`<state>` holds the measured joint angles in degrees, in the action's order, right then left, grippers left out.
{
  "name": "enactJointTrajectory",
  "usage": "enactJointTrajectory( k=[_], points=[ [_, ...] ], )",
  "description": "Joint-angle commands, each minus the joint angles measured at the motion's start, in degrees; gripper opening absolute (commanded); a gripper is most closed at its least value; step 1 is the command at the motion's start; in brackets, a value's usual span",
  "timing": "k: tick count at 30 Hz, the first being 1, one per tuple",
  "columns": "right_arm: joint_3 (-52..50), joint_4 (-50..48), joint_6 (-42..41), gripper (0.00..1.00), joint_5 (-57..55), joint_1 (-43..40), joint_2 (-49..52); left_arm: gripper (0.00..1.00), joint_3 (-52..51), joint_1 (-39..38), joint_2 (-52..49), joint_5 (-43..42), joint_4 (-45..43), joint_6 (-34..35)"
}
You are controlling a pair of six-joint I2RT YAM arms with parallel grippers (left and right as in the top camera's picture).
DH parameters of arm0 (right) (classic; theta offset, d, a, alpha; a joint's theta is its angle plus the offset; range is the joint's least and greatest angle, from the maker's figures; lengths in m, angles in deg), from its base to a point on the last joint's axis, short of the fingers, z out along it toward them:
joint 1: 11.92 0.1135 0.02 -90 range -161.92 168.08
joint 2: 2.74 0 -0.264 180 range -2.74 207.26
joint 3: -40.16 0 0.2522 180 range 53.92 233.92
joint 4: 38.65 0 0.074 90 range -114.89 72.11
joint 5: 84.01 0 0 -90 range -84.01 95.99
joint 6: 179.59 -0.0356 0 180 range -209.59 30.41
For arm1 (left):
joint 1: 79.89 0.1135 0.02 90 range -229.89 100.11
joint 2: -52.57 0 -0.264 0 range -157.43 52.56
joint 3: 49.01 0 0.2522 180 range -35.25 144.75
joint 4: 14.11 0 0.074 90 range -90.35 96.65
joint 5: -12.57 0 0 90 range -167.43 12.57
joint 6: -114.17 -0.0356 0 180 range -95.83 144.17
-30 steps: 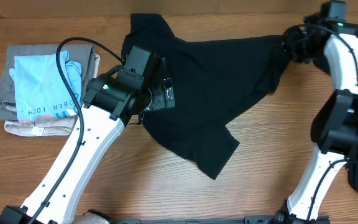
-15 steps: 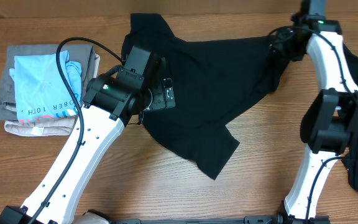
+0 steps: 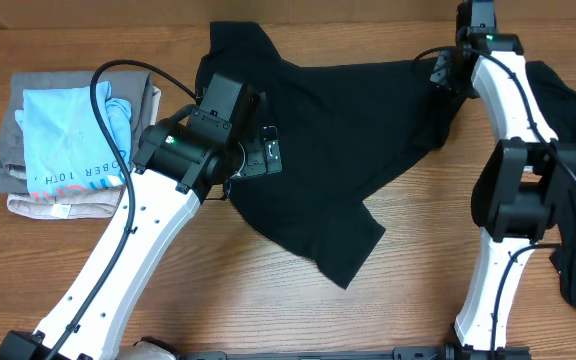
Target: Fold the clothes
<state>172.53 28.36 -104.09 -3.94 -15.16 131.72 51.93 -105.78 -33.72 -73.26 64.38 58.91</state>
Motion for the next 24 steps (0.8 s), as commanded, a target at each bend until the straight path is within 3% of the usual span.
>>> enactJointTrajectory(
  k=[1, 24],
  points=[
    [1.36, -1.6, 0.61, 0.51, 1.05, -0.07, 1.55, 1.0, -0.55, -0.35, -0.33, 0.92, -0.2, -0.07],
    [0.61, -2.45, 1.22, 0.52, 1.62, 0.63, 2.93, 1.0, -0.55, -0.35, -0.33, 0.92, -0.17, -0.07]
  ],
)
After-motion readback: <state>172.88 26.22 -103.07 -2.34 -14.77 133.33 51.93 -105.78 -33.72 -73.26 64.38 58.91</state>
